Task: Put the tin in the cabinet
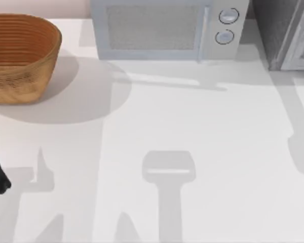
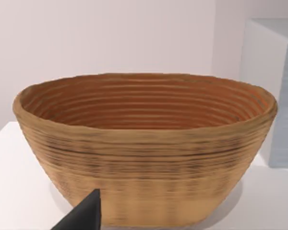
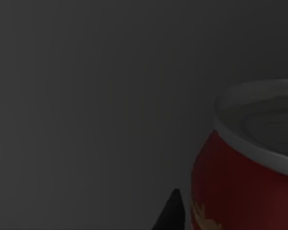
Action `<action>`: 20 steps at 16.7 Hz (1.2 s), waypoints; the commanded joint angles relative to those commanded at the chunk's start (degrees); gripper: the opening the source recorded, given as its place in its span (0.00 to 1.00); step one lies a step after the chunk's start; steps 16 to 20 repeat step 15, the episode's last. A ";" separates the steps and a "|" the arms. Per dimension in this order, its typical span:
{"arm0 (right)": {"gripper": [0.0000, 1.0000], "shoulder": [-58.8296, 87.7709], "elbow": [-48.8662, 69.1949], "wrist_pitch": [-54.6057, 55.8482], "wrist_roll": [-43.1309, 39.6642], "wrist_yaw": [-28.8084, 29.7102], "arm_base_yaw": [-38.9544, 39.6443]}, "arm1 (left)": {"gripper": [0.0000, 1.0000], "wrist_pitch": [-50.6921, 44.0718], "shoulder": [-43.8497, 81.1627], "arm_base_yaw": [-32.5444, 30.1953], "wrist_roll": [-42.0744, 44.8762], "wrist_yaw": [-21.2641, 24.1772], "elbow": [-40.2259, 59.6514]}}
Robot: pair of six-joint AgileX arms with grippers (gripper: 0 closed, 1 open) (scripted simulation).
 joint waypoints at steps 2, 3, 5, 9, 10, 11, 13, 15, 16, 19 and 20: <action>0.45 0.00 0.00 0.00 0.00 0.00 0.00 | 1.00 0.00 0.00 0.00 0.00 0.00 0.00; 0.53 0.00 0.00 0.00 0.00 0.00 0.00 | 1.00 0.00 0.00 0.00 0.00 0.00 0.00; 0.68 0.00 0.00 0.00 0.00 0.00 0.00 | 1.00 0.00 0.00 0.00 0.00 0.00 0.00; 0.98 0.00 0.00 0.00 0.00 0.00 0.00 | 1.00 0.00 0.00 0.00 0.00 0.00 0.00; 1.00 0.00 0.00 0.00 0.00 0.00 0.00 | 1.00 0.00 0.00 0.00 0.00 0.00 0.00; 1.00 0.00 0.00 0.00 0.00 0.00 0.00 | 1.00 0.00 0.00 0.00 0.00 0.00 0.00; 1.00 0.00 0.00 0.00 0.00 0.00 0.00 | 1.00 0.00 0.00 0.00 0.00 0.00 0.00; 1.00 0.00 0.00 0.00 0.00 0.00 0.00 | 1.00 0.00 0.00 0.00 0.00 0.00 0.00; 1.00 0.00 0.00 0.00 0.00 0.00 0.00 | 1.00 0.00 0.00 0.00 0.00 0.00 0.00; 1.00 0.00 0.00 0.00 0.00 0.00 0.00 | 1.00 0.00 0.00 0.00 0.00 0.00 0.00; 1.00 0.00 0.00 0.00 0.00 0.00 0.00 | 1.00 0.00 0.00 0.00 0.00 0.00 0.00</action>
